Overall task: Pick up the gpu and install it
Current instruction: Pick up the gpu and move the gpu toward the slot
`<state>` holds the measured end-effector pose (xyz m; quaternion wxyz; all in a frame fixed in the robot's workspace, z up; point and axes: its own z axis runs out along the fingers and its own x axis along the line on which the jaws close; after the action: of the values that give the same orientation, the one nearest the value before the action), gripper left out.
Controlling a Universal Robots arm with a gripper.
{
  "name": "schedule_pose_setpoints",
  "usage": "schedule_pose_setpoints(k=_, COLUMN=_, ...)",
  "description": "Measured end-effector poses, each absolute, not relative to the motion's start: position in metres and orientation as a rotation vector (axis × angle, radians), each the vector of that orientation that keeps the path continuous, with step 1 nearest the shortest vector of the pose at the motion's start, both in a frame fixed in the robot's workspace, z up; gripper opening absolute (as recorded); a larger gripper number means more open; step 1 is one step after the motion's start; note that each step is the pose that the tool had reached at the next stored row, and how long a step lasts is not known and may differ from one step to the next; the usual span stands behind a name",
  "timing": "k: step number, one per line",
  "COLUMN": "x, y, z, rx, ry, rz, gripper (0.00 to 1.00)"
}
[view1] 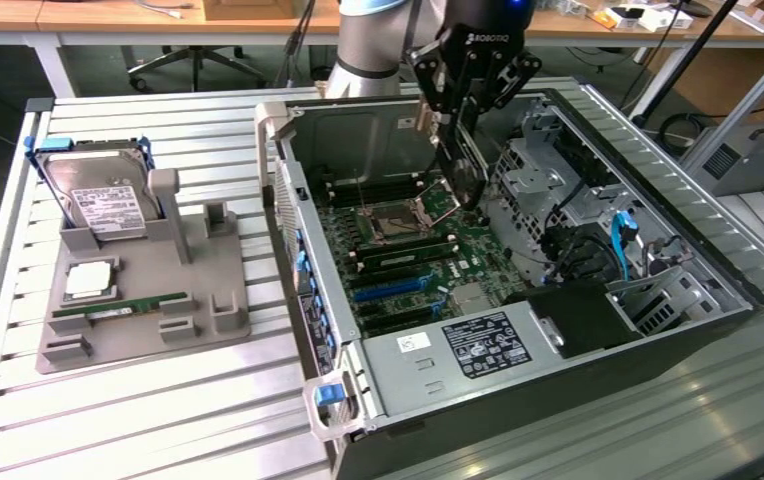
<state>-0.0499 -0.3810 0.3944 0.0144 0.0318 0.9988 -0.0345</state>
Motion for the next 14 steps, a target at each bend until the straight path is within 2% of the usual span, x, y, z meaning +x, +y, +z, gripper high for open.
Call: schedule_pose_setpoints(k=14, x=-0.038, y=-0.384, z=0.391, rx=0.099, ry=3.11, rz=-0.109, gripper=0.27)
